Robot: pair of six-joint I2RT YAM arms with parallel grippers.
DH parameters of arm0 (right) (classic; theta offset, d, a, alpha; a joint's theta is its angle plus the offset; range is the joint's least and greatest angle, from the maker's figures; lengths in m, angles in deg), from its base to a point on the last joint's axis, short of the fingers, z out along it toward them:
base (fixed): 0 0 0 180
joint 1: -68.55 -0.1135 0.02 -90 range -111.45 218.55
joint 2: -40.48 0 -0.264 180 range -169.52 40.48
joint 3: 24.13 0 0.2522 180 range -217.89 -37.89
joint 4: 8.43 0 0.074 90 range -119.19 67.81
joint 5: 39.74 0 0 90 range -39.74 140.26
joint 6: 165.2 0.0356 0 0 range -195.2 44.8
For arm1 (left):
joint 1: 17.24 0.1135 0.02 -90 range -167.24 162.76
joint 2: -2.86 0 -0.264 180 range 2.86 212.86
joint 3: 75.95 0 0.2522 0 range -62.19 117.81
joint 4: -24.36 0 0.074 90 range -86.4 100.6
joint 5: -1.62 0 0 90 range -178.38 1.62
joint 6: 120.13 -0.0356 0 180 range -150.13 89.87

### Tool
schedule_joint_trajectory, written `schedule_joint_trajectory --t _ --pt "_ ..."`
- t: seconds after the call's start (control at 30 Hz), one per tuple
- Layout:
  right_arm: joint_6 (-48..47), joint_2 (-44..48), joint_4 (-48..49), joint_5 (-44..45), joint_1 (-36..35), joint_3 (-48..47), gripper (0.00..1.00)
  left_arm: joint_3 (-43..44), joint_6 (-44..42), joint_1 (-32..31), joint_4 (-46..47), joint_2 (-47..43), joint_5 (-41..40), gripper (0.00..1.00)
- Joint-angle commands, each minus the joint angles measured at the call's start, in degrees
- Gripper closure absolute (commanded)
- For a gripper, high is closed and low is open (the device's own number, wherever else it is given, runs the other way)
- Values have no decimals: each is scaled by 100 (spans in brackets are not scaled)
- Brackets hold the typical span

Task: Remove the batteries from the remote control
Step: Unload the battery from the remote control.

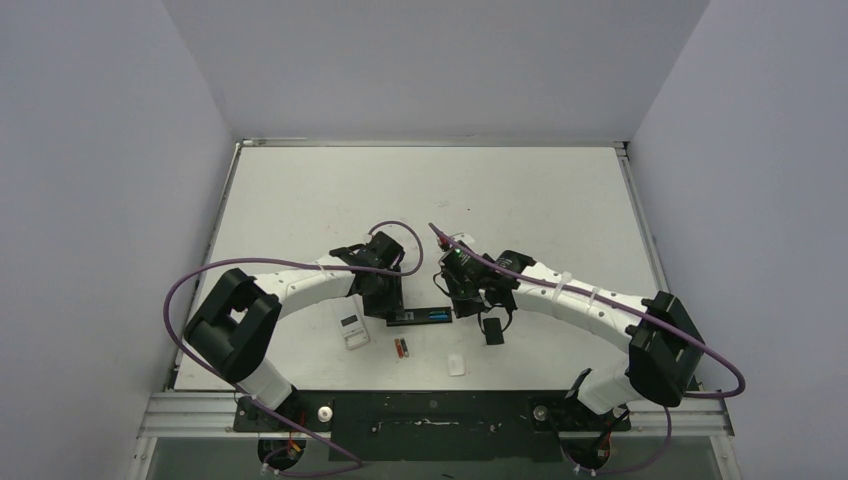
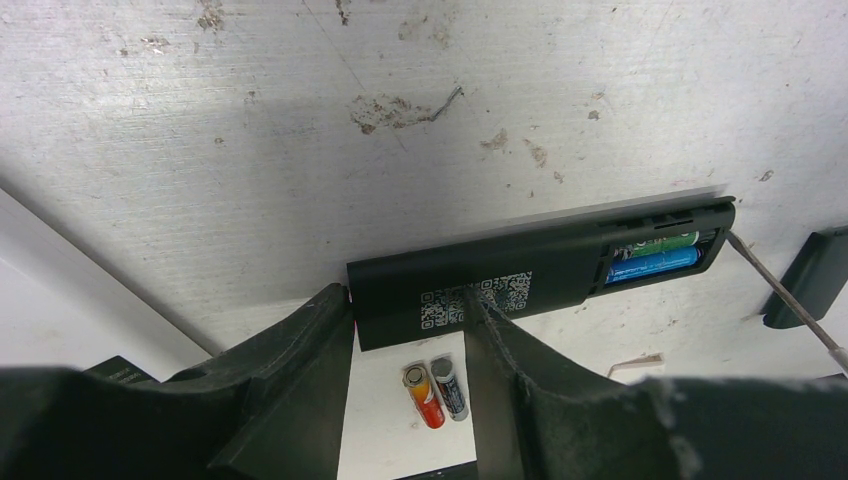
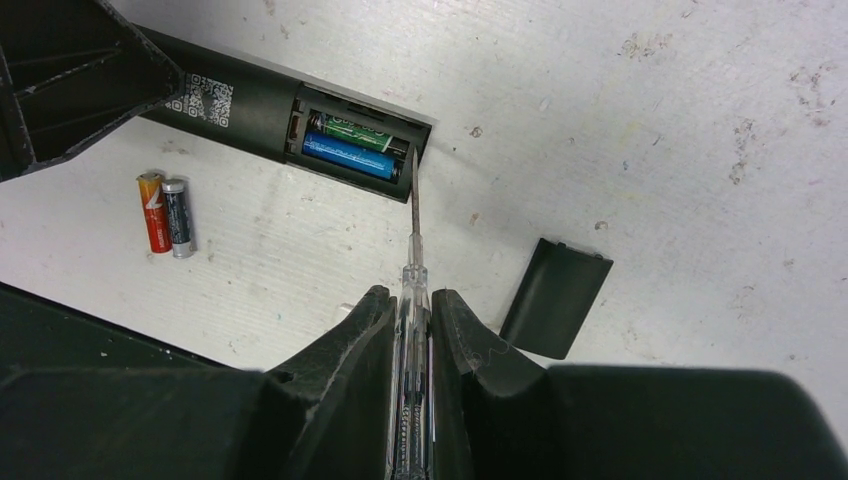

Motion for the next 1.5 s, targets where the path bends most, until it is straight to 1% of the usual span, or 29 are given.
schedule_joint_trajectory --t 0.0,0.33,0.67,1.07,1.17,1.47 --pt "-23 -67 76 124 -33 -113 95 -85 -41 -202 233 392 -131 61" --pt "100 141 326 -188 -34 -37 95 -77 -60 -202 233 386 -134 61" --pt "143 99 73 -137 -33 -37 95 -113 -48 -204 243 371 -130 61" --pt "154 74 7 -142 -41 -116 95 -84 -61 -211 207 391 -262 61" --pt "155 51 98 -197 -38 -13 95 -101 -58 -211 207 365 -269 61" --pt "136 58 -21 -199 -45 -234 95 -55 -49 -211 199 412 -259 61"
